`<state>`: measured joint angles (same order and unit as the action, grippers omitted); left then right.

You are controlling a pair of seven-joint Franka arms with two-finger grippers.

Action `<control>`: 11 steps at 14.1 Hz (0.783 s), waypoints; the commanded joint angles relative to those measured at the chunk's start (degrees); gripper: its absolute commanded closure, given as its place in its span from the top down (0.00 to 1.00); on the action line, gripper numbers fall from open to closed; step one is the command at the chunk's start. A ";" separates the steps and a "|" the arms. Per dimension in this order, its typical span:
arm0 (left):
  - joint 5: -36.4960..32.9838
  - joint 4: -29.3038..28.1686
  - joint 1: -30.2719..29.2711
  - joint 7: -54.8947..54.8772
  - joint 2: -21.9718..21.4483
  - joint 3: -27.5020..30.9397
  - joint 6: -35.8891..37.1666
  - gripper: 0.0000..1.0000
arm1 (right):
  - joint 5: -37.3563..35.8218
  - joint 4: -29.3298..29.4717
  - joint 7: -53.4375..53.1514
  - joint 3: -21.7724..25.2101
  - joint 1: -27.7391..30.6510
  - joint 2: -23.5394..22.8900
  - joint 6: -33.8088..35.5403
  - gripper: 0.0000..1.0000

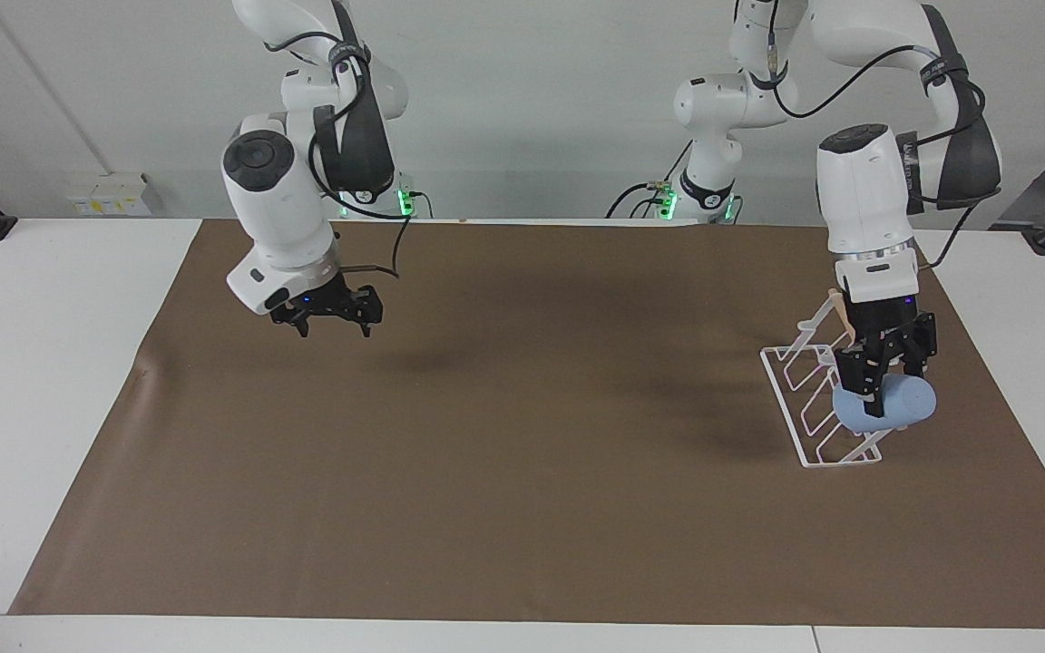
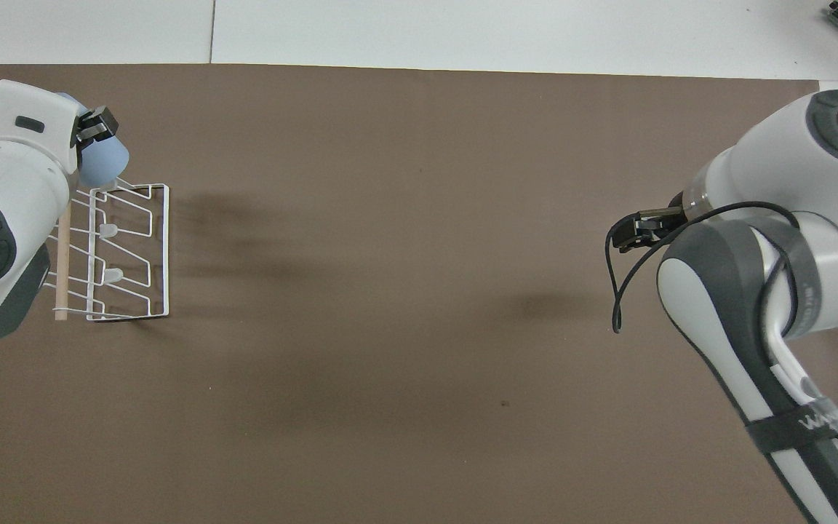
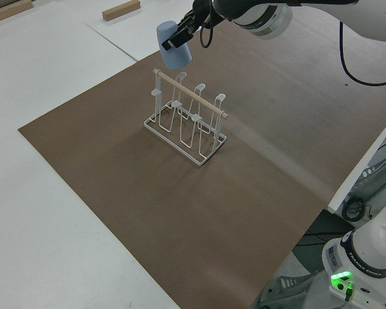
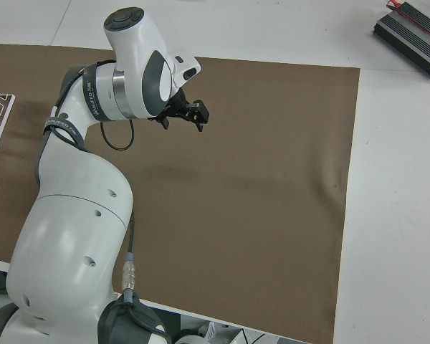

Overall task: Hang cup on cup holder
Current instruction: 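Carry the cup with the left gripper onto a rack hook while the right gripper retracts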

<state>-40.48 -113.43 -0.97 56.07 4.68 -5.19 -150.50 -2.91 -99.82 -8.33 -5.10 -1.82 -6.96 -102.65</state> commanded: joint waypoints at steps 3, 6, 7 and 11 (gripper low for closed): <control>-1.35 -3.91 -0.79 1.41 -2.22 -0.26 -2.17 0.00 | -1.22 10.32 -0.55 1.84 0.15 0.10 10.25 1.00; -1.35 -4.43 -0.79 1.50 -2.31 -0.26 -2.17 0.00 | -0.95 15.96 -0.55 1.84 0.15 0.01 16.07 1.00; -1.35 -4.17 -0.79 1.50 -2.22 -0.26 -2.17 0.00 | -0.78 15.97 -0.55 1.84 0.15 0.36 16.17 1.00; -1.35 -6.97 -2.19 1.50 -2.66 -0.26 -5.66 0.00 | -0.07 15.53 -0.72 2.45 0.06 1.42 15.30 1.00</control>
<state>-40.49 -116.45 -1.32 56.45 4.22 -5.14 -152.28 -2.98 -84.40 -8.34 -2.95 -1.87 -5.98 -87.50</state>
